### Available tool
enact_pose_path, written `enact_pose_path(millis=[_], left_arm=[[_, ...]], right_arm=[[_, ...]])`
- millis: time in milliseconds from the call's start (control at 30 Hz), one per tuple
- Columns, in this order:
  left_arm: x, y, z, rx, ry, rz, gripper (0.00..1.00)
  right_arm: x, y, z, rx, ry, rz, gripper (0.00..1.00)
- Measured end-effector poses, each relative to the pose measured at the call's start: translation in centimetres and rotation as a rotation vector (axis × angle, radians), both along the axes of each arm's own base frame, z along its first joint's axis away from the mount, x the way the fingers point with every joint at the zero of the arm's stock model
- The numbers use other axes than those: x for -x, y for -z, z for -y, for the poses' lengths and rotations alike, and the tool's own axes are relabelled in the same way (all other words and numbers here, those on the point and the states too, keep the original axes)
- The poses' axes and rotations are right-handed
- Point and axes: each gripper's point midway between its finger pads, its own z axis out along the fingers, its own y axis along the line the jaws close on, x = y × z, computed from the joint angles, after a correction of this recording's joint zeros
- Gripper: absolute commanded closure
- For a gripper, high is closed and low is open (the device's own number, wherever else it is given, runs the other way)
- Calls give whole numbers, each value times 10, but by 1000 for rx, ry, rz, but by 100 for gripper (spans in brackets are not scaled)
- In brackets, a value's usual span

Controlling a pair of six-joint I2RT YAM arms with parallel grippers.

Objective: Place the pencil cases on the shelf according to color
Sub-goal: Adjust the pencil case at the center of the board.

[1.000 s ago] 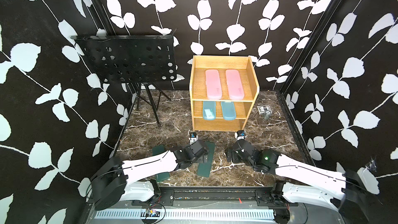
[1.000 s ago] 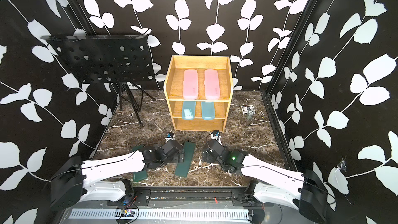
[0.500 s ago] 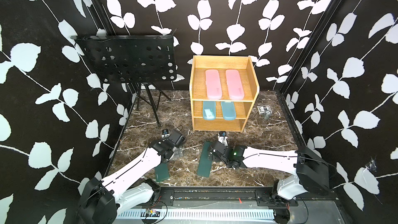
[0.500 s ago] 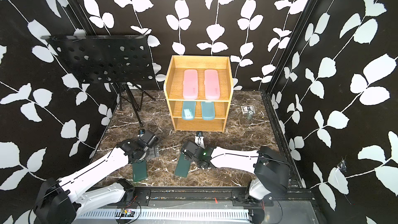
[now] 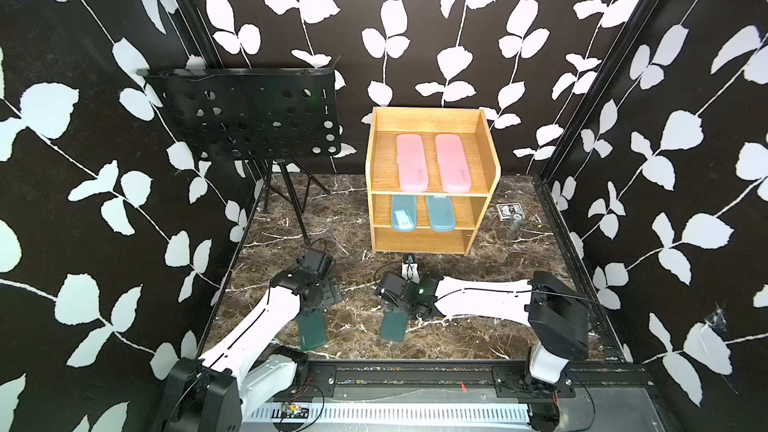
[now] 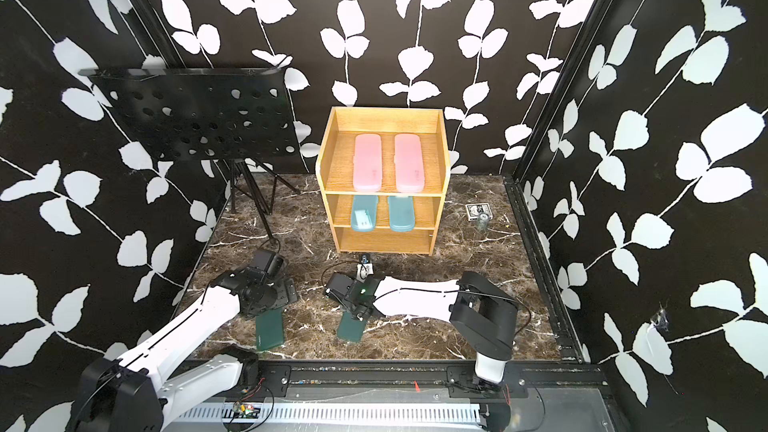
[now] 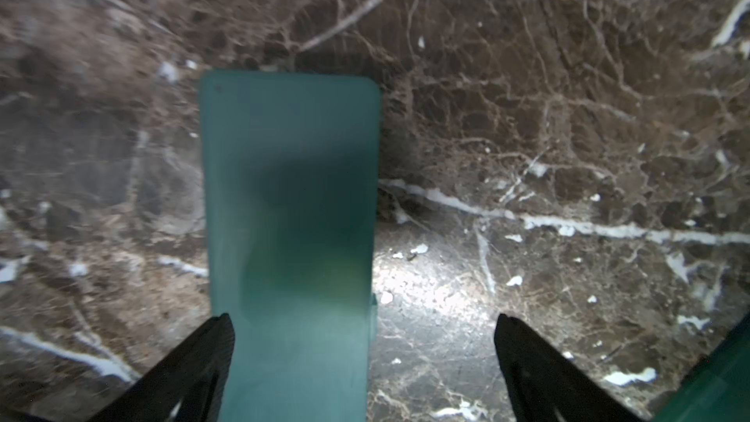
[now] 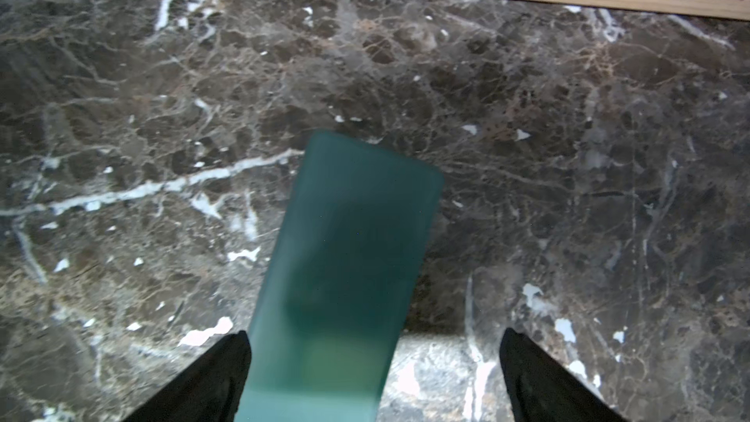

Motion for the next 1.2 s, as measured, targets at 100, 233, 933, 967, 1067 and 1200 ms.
enact_pose_path(millis=[100, 233, 933, 967, 1067, 1200], left_arm=[[2, 9, 3, 20, 7, 0, 1], [-5, 11, 4, 24, 8, 21, 1], [-15, 6, 3, -32, 12, 81, 1], [-10, 5, -3, -51, -4, 67, 1], [-2, 3, -19, -85, -55, 39, 1], [-1, 9, -37, -96, -141, -8, 1]], right_arm=[[-1, 4, -2, 23, 2, -4, 1], [0, 20, 5, 83, 11, -16, 1], [9, -3, 50, -45, -114, 30, 0], [9, -9, 46, -71, -121, 39, 1], [9, -16, 39, -112, -135, 47, 1], [14, -12, 36, -112, -160, 23, 1]])
